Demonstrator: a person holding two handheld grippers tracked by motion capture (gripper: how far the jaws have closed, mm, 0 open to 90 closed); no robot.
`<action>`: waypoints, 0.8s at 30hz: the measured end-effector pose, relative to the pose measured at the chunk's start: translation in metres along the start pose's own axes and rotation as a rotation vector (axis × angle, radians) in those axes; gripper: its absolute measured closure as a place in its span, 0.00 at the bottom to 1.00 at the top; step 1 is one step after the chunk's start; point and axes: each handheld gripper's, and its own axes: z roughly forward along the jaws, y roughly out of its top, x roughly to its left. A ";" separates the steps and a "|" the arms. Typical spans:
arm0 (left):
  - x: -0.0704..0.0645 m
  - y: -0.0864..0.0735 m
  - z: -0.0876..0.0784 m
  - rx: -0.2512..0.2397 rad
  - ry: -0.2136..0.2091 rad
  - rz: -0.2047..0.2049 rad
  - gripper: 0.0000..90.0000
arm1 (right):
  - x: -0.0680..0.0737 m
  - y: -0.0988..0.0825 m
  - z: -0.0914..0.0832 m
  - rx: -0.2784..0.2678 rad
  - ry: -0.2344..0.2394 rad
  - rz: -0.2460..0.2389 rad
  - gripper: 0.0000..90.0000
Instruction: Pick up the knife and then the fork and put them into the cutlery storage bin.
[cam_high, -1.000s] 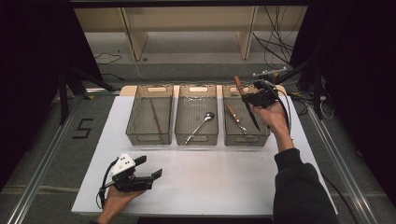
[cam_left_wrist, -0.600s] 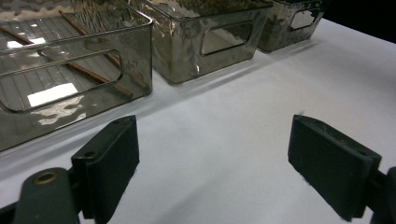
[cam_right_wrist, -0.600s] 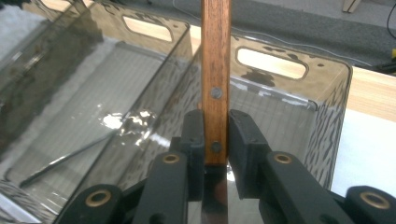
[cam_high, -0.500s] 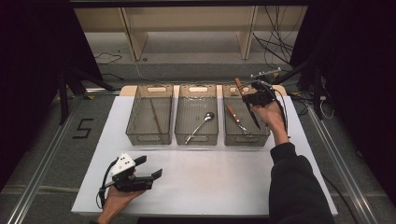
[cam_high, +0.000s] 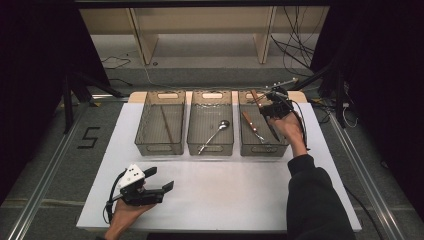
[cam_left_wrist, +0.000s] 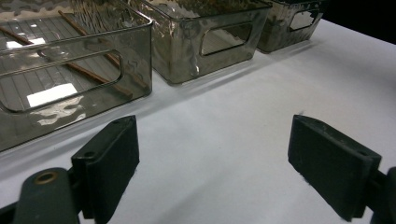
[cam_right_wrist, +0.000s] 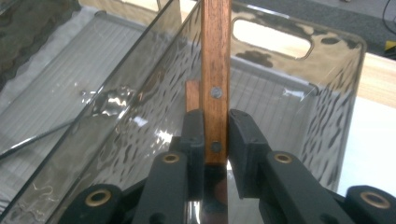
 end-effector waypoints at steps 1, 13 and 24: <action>0.000 0.000 0.000 -0.004 0.000 -0.005 0.18 | 0.000 -0.001 0.001 0.004 0.000 -0.005 0.86; 0.000 0.000 0.000 -0.003 0.000 -0.003 0.18 | -0.002 -0.008 0.008 0.025 -0.007 -0.003 0.86; 0.000 0.000 0.000 0.001 -0.001 0.000 0.18 | 0.000 -0.013 0.012 0.046 0.002 -0.016 0.82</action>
